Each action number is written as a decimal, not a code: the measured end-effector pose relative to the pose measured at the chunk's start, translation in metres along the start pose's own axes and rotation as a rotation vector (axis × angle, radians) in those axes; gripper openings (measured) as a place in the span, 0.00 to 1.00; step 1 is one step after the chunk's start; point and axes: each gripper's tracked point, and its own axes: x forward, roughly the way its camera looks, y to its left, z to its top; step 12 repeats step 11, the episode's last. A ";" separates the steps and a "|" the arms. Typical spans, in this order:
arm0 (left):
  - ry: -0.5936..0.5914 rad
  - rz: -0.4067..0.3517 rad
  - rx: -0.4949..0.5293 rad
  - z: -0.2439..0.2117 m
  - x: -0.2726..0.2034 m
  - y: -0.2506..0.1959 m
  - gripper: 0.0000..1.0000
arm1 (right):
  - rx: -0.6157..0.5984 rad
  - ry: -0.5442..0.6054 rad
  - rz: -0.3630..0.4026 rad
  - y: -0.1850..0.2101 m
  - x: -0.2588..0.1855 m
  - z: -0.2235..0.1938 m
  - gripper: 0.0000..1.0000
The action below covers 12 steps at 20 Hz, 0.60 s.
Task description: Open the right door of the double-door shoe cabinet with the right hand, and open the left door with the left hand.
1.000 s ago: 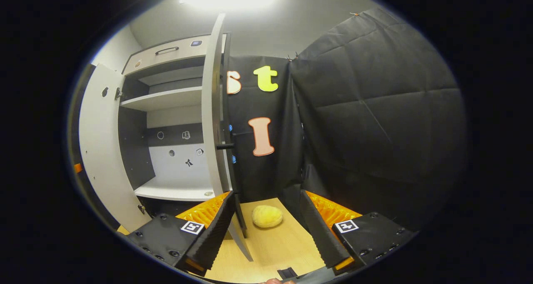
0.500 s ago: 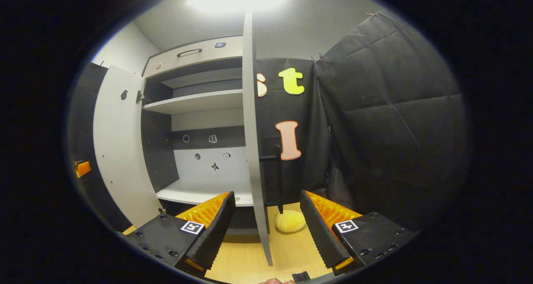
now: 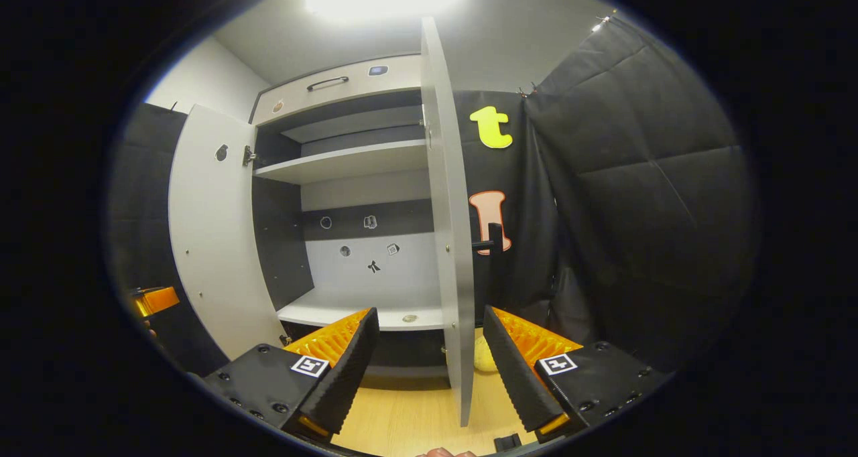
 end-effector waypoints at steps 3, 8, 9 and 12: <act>0.005 0.000 0.019 -0.009 -0.006 -0.002 0.94 | -0.005 0.013 0.001 0.006 -0.002 -0.009 0.98; 0.008 -0.012 0.025 -0.015 -0.011 -0.001 0.94 | -0.029 0.000 -0.024 0.002 -0.007 -0.007 0.98; 0.010 -0.011 0.029 -0.016 -0.010 0.000 0.94 | -0.028 -0.002 -0.026 0.002 -0.007 -0.007 0.98; 0.015 -0.014 0.036 -0.020 -0.011 0.003 0.94 | -0.023 -0.011 -0.033 0.004 -0.007 -0.005 0.98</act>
